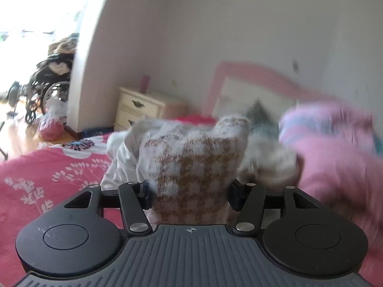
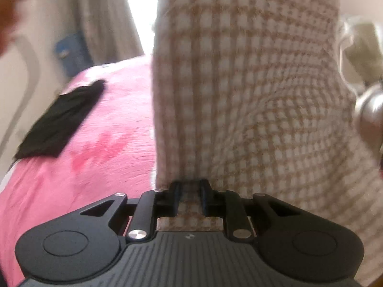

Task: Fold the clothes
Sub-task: 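Lift the coat end with the left gripper and fold it over the coat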

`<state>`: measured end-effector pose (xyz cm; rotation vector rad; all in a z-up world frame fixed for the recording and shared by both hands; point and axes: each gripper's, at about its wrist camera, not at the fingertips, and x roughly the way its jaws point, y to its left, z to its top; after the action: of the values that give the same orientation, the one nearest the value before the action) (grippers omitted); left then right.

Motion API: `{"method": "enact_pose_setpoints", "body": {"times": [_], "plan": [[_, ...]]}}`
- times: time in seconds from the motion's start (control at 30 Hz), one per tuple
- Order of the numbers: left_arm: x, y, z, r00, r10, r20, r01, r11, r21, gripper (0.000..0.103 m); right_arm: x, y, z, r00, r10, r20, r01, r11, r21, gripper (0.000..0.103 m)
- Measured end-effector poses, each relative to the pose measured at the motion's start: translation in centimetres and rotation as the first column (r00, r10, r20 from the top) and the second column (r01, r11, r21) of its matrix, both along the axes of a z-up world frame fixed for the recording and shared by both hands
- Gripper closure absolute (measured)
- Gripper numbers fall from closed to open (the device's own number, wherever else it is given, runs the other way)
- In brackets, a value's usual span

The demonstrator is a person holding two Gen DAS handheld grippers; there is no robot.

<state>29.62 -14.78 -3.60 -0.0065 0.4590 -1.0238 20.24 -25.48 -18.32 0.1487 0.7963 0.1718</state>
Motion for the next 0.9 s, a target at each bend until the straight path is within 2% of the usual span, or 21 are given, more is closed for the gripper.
{"method": "enact_pose_setpoints", "body": {"times": [0.03,0.17,0.27,0.33,0.43,0.53,0.6,0.73,0.83,0.87,0.9], "plan": [[-0.5,-0.3,-0.7,1.0,-0.011,0.02,0.011,0.999,0.034,0.047,0.2,0.1,-0.5,1.0,-0.016,-0.004,0.016,1.0,0.01,0.084],[-0.9,0.5,-0.9,0.999,0.0,0.046,-0.001,1.0,0.016,0.047,-2.5,0.1,1.2,0.998,-0.032,0.047,0.032,0.999,-0.002,0.083],[-0.9,0.9,-0.6,0.999,0.006,0.045,-0.007,1.0,0.014,0.047,-4.8,-0.6,2.8,0.994,-0.074,0.083,0.069,0.996,0.065,0.083],[-1.3,1.0,-0.5,0.999,0.003,0.038,-0.004,1.0,0.012,0.047,-4.3,-0.2,2.0,0.997,-0.057,0.05,0.051,0.993,0.109,0.084],[-2.2,0.8,-0.4,0.999,-0.004,0.043,0.003,1.0,0.022,0.047,-2.5,2.0,-0.8,1.0,-0.019,0.019,0.018,0.998,0.063,0.084],[-2.8,0.9,-0.6,0.998,-0.005,0.065,0.003,0.999,0.033,0.047,-2.7,1.6,0.4,0.999,-0.025,0.032,0.022,0.996,0.083,0.084],[-2.9,1.4,-0.4,0.998,-0.003,0.068,0.002,1.0,0.023,0.047,-4.0,0.0,2.3,0.997,-0.043,0.063,0.036,0.993,0.111,0.084],[-3.0,2.5,-0.4,0.998,0.003,0.056,-0.004,1.0,0.016,0.047,-4.8,-5.7,4.5,0.978,-0.179,0.108,0.161,0.974,0.16,0.084],[-3.5,3.0,-0.2,0.999,0.004,0.052,-0.004,1.0,0.013,0.047,-2.0,-7.9,2.1,0.977,-0.209,0.045,0.206,0.977,0.062,0.085],[-3.6,3.3,-0.2,0.999,0.004,0.052,-0.005,1.0,0.012,0.047,-1.3,-8.7,0.4,0.973,-0.232,0.009,0.232,0.973,-0.012,0.098],[-3.8,3.5,-0.3,0.999,0.005,0.051,-0.006,1.0,0.012,0.047,-1.5,-10.2,-0.7,0.966,-0.258,-0.008,0.258,0.966,0.012,0.103]]}}
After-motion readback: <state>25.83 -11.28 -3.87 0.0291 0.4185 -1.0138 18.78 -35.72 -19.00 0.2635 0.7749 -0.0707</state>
